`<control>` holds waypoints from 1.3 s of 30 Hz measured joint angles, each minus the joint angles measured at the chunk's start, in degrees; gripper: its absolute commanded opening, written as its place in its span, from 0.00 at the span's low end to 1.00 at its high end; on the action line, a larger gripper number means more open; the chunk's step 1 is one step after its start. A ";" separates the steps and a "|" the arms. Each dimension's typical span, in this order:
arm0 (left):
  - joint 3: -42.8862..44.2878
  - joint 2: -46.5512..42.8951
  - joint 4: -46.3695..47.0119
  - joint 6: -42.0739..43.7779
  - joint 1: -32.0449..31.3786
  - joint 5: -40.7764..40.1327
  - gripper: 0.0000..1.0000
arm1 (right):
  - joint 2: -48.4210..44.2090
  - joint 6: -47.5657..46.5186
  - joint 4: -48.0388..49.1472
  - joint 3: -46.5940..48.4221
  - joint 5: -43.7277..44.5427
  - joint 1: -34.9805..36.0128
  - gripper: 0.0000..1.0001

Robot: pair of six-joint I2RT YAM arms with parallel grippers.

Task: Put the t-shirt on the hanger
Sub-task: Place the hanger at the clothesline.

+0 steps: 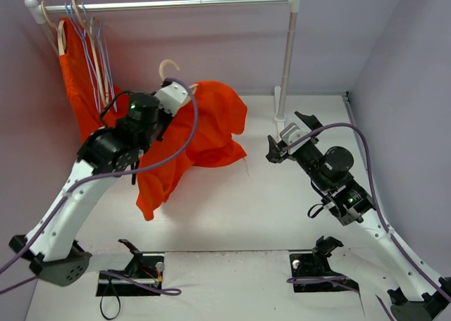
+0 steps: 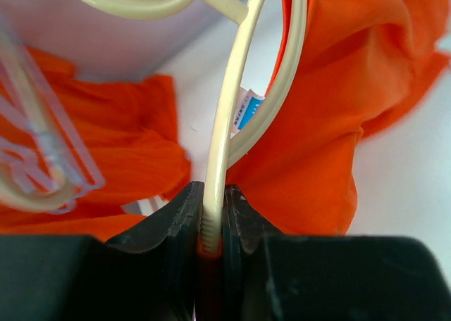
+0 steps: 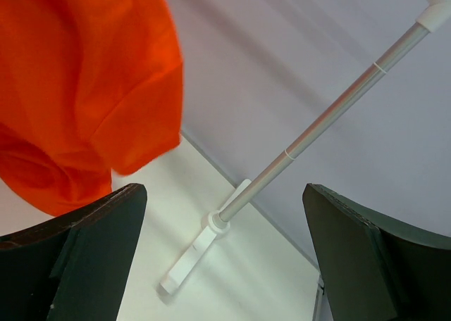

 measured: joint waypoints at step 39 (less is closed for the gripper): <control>-3.06 11.80 53.46 36.96 5.64 -25.35 0.00 | -1.79 4.76 0.09 -1.51 -2.82 0.00 1.00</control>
